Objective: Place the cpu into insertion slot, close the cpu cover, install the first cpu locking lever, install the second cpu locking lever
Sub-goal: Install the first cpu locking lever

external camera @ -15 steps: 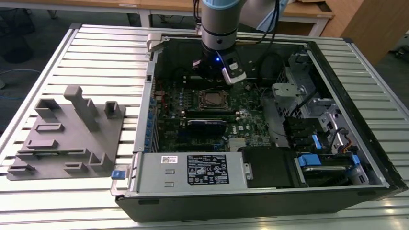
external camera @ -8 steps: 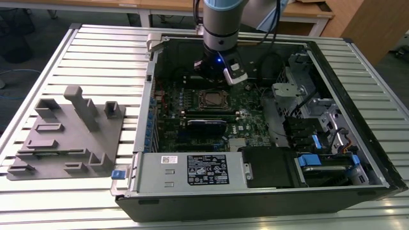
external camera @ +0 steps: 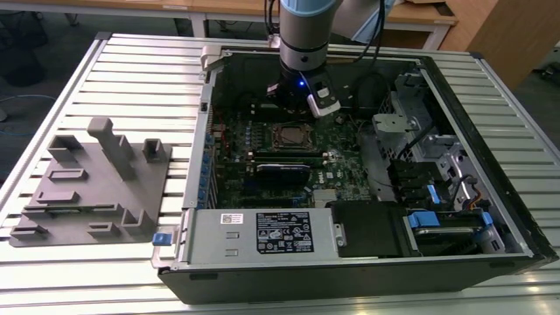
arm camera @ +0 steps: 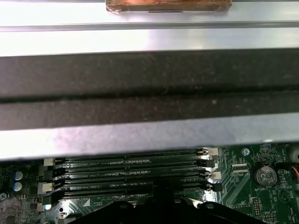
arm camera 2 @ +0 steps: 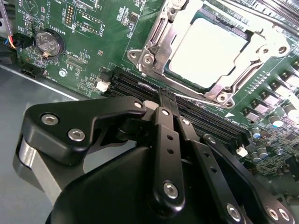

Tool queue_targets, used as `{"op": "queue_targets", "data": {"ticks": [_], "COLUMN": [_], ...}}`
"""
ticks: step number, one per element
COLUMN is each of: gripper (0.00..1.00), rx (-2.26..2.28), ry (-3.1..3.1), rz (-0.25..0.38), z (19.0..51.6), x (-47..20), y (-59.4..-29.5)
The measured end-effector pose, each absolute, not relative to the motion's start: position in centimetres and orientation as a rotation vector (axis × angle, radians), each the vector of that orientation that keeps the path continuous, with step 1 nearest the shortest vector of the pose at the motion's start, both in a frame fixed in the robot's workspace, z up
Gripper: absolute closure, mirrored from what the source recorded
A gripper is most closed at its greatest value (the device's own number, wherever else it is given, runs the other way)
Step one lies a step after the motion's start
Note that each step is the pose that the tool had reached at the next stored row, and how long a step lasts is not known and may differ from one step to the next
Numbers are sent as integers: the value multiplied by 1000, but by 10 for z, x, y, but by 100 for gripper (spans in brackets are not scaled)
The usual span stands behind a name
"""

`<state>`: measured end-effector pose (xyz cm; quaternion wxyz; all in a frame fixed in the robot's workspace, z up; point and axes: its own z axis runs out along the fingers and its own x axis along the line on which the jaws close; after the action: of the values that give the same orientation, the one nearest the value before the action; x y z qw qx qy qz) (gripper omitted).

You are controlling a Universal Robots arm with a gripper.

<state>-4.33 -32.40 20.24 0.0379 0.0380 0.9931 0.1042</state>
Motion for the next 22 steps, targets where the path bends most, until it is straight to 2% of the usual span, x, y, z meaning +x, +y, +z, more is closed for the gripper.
{"op": "queue_targets", "data": {"ticks": [22], "gripper": [89], "rx": [215], "ry": [3035], "rz": [315], "z": [200], "x": [-42], "y": [-322]}}
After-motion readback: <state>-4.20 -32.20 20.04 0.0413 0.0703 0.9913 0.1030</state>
